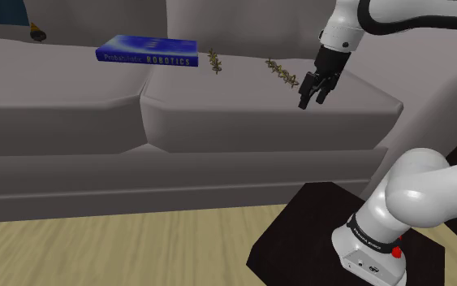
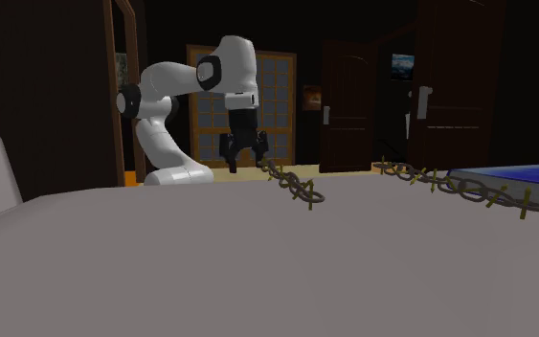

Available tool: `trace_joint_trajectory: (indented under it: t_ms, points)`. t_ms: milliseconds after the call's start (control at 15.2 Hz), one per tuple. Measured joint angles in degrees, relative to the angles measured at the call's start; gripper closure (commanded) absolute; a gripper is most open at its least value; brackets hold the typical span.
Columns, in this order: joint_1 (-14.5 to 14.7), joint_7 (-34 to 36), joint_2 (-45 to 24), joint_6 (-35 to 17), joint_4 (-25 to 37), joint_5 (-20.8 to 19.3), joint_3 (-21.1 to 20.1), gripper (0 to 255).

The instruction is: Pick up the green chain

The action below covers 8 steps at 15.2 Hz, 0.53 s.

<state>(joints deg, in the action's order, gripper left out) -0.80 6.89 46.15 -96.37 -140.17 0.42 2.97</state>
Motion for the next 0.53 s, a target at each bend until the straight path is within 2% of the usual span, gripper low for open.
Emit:
trace_joint_trajectory:
  t_ms: [198,528]
  points:
    - [-0.27,-0.28,-3.03,-0.81,2.21,-0.4,0.5,0]
    - [-1.26,-1.46,-13.16,-2.23,10.83,-1.64,2.47,0]
